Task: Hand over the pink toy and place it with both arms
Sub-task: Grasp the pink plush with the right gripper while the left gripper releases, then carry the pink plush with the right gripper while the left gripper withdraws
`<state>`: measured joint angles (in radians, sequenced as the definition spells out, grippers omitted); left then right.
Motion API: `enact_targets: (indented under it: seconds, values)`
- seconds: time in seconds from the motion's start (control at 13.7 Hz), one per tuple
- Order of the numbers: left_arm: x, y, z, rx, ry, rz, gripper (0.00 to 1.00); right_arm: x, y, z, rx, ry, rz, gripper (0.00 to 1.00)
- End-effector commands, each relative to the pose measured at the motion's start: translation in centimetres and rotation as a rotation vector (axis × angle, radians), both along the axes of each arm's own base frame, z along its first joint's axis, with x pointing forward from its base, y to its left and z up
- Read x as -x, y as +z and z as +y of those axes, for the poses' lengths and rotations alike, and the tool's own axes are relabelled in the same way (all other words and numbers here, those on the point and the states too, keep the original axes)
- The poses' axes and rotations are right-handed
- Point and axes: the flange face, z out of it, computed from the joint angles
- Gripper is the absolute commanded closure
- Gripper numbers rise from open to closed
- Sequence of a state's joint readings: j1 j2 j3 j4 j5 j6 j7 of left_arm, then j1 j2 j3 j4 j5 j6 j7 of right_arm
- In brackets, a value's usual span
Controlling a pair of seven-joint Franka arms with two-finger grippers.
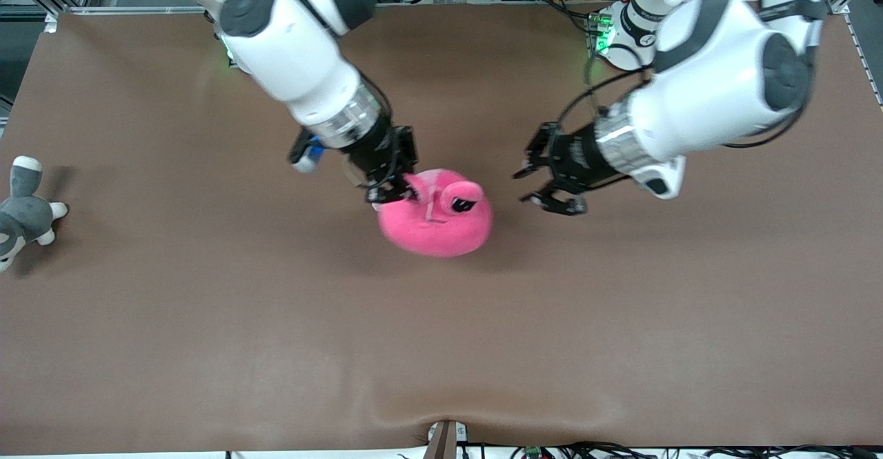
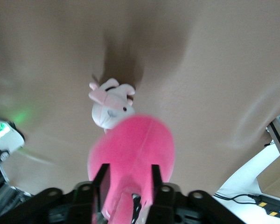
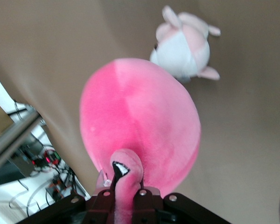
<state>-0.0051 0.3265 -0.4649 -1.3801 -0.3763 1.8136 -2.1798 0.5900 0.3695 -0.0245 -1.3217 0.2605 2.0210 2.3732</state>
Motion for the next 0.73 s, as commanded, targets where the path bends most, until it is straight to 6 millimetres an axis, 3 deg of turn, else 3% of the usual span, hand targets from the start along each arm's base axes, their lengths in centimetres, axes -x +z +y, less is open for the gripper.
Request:
enact_targets:
  seconds: [0.0, 0.22, 0.44, 0.59, 0.66]
  values:
    - [0.6, 3.4, 4.5, -0.066, -0.155, -0.101, 0.00, -2.0, 2.9, -5.0, 0.020, 0.023, 0.000, 1.00]
    - [1.2, 3.8, 8.8, -0.221, -0.477, -0.202, 0.00, -3.6, 4.7, -12.8, 0.061, 0.034, 0.019, 1.00]
    - [0.8, 3.5, 14.9, -0.327, -0.739, -0.233, 0.00, -5.8, 2.0, -23.0, 0.078, 0.148, 0.106, 1.00]
    - [0.3, 3.3, 18.3, -0.311, -0.828, -0.247, 0.00, -7.4, -1.1, -33.0, -0.024, 0.174, 0.136, 1.00]
    - [0.3, 3.2, 19.6, -0.307, -0.888, -0.250, 0.00, -7.4, -3.2, -36.3, -0.056, 0.222, 0.157, 1.00]
